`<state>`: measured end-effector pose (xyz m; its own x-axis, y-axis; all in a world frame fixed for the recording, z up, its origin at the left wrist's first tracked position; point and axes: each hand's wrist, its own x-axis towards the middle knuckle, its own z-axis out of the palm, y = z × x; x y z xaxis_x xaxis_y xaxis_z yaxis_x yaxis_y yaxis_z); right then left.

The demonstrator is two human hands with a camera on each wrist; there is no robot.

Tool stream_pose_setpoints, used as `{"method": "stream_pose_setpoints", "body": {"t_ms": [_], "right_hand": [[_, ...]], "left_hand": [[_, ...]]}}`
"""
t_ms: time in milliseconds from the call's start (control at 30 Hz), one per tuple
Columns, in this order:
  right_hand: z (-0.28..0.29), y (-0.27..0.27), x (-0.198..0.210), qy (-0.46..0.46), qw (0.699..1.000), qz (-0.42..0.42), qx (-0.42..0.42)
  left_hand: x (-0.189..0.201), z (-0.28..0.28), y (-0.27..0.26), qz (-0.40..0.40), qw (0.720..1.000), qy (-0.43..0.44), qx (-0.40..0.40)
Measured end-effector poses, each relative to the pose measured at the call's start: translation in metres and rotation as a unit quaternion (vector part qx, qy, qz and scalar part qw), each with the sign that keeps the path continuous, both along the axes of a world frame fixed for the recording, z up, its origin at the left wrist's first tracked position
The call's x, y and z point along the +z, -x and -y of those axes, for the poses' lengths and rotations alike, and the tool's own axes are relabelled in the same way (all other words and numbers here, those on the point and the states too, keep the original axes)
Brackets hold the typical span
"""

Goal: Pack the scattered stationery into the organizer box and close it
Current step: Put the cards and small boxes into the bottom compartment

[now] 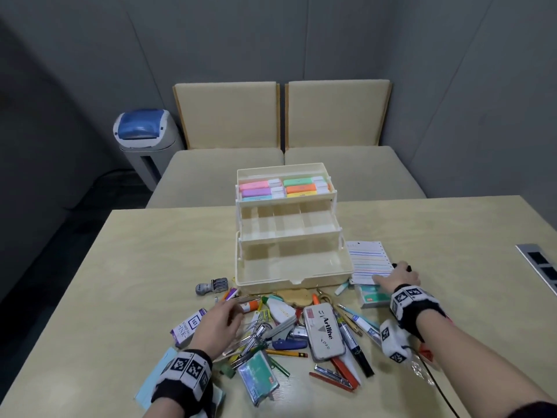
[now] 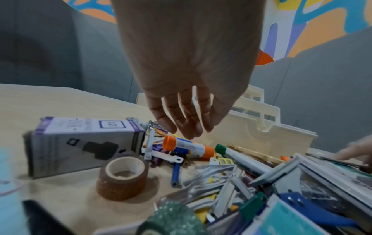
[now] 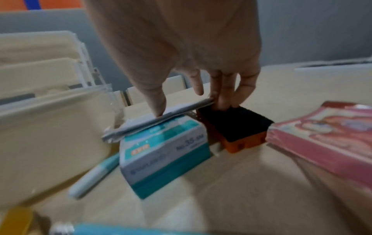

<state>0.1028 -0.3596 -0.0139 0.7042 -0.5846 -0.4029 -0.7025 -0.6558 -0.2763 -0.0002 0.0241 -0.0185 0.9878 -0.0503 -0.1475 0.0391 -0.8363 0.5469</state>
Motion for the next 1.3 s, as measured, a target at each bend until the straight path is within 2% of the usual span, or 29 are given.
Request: {"method": "stream_pose_setpoints", "body": {"t_ms": [100,167,200,267,333,500,633,733,833,967,1100,1167,1300], "right_hand": [[0.004,-0.005,0.000,-0.063,0.993,0.075,-0.059],[0.008,-0.006,-0.004,-0.131,0.976,0.136,-0.109],[0.007,-0.004,-0.001,-0.190,0.955,0.170,-0.149],[0.001,0.005,0.012,-0.321,0.887,0.236,-0.234],[0.000,0.011,0.023,-0.393,0.834,0.278,-0.271],[0.008,0.031,0.042,-0.471,0.761,0.320,-0.310],[0.014,0.049,0.051,-0.539,0.709,0.312,-0.331],[0.019,0.057,0.058,-0.557,0.701,0.308,-0.322],[0.023,0.062,0.062,-0.574,0.685,0.316,-0.317],[0.020,0.066,0.070,-0.595,0.683,0.304,-0.296],[0.002,0.065,0.077,-0.639,0.676,0.248,-0.271],[-0.013,0.059,0.077,-0.645,0.693,0.202,-0.250],[-0.050,0.035,0.077,-0.626,0.749,0.123,-0.181]], "left_hand": [[-0.003,-0.007,-0.001,-0.009,1.000,-0.003,0.025],[-0.004,-0.009,-0.001,-0.012,0.999,-0.005,0.029],[-0.003,-0.009,0.000,-0.011,1.000,-0.005,0.025],[0.001,-0.003,0.000,-0.004,1.000,-0.006,0.005],[0.007,0.012,-0.001,0.004,0.999,-0.004,-0.040],[0.019,0.079,-0.015,0.018,0.982,-0.025,-0.184],[0.012,0.126,-0.029,-0.005,0.963,-0.100,-0.250],[0.007,0.145,-0.033,-0.052,0.952,-0.166,-0.253],[0.005,0.153,-0.036,-0.090,0.954,-0.161,-0.238],[0.009,0.153,-0.043,-0.120,0.970,-0.093,-0.190],[0.027,0.139,-0.045,-0.147,0.978,0.051,-0.142],[0.037,0.122,-0.046,-0.163,0.973,0.095,-0.130],[0.053,0.071,-0.043,-0.192,0.958,0.186,-0.102]]}}
